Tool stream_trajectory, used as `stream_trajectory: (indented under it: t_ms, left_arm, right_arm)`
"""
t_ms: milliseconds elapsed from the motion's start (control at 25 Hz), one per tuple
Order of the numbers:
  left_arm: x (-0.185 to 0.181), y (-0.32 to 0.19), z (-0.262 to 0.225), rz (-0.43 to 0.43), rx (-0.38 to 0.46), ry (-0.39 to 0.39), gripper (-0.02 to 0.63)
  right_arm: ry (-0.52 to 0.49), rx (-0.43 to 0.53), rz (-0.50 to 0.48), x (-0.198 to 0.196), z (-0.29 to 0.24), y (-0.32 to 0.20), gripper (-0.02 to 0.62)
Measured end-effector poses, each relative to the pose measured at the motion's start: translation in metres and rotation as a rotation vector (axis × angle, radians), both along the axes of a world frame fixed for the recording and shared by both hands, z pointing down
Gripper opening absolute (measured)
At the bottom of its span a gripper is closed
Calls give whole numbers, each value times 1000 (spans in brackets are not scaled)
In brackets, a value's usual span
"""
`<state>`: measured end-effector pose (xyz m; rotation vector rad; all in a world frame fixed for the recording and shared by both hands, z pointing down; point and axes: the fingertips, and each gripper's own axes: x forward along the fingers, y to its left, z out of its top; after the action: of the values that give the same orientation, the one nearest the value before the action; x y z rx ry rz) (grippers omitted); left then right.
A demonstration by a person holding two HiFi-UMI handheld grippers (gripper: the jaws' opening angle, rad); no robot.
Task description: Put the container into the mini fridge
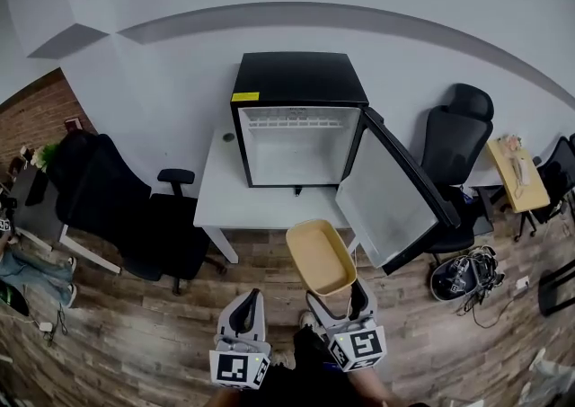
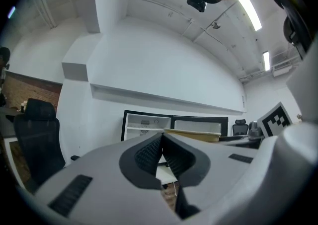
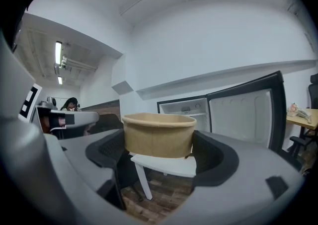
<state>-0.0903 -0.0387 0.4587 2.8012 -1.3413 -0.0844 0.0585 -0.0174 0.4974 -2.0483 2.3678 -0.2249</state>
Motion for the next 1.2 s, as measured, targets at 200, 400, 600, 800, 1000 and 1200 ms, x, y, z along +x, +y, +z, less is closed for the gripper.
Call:
stream_trajectory:
  t_ms: [200,400,600,800,1000,1200]
  left_arm:
    - [31,-68,-4,-39,1,6,8]
    - [59,-117,-19,-81,14,22,8]
    - [78,-152,-30,-96,23,31,8]
    - [90,-191,-31,-73,29,26,8]
    - [99,-237,-30,-13,37,22,8]
    - [106,-279,-29,40,31,31,8]
  right_arm:
    - [22,-2,-39,30,-1,-69,440]
    - [42,13,-73,61,-8,-126,440]
    - [43,25,-76,83,-16,-172,440]
    - [48,29,-54,93,-17,-221,440]
    - [62,23,6,103,-12,-273,439]
    - [67,10,59,112,-4,-323,439]
